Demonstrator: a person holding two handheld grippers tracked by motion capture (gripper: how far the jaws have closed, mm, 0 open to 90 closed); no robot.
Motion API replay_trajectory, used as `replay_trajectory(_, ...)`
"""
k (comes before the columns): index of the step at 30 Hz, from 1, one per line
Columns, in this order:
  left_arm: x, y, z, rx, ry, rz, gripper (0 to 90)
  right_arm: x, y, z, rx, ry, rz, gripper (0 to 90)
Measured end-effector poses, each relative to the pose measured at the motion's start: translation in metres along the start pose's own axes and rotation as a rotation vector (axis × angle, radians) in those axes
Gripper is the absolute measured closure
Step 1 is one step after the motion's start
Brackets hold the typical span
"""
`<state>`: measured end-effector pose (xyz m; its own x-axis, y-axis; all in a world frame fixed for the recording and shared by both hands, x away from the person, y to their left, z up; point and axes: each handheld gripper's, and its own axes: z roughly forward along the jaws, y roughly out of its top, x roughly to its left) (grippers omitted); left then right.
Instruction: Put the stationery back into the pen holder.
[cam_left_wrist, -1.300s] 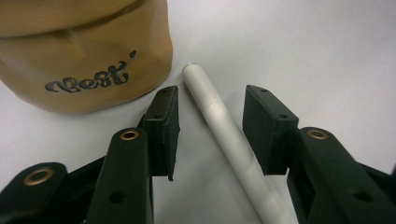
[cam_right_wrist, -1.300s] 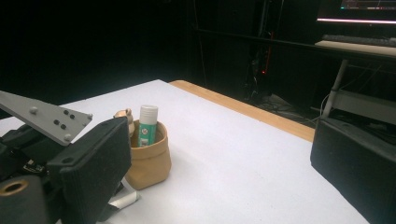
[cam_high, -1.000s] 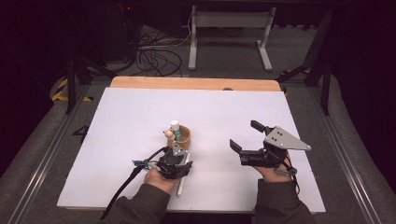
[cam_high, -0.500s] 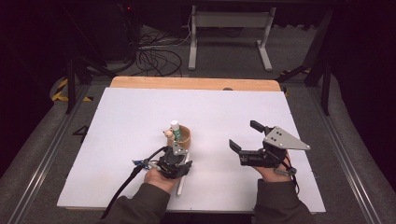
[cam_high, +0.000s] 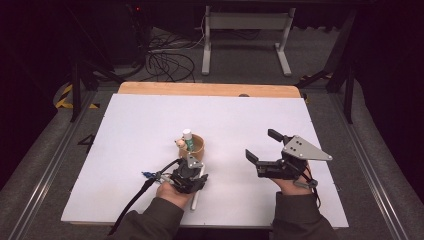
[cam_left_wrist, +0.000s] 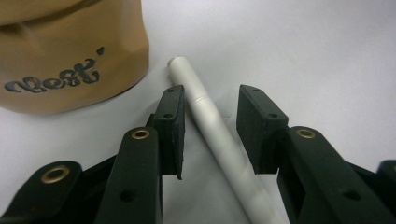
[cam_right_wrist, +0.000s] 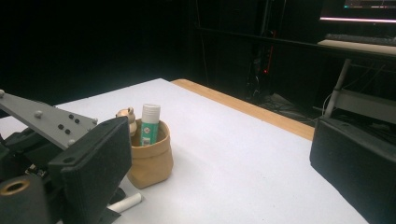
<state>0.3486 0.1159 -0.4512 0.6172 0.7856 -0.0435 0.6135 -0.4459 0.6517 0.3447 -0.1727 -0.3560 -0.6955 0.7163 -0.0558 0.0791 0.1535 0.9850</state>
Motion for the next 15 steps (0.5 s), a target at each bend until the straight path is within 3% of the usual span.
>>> replay_trajectory(6, 0.0012, -0.0001, -0.0001, 0.003, 0.007, 0.016, 68.3, 0.0006, -0.0001, 0.0005, 0.003, 0.003, 0.004, 6.6)
replay_trajectory(10, 0.0040, 0.0000, -0.0004, 0.006, 0.008, 0.021, 77.1, 0.0011, 0.0000, 0.0005, 0.006, 0.002, 0.006, 6.6)
replay_trajectory(15, 0.0032, 0.0001, -0.0004, 0.006, 0.013, 0.028, 77.8, 0.0012, 0.0000, 0.0006, 0.008, 0.002, 0.005, 6.7)
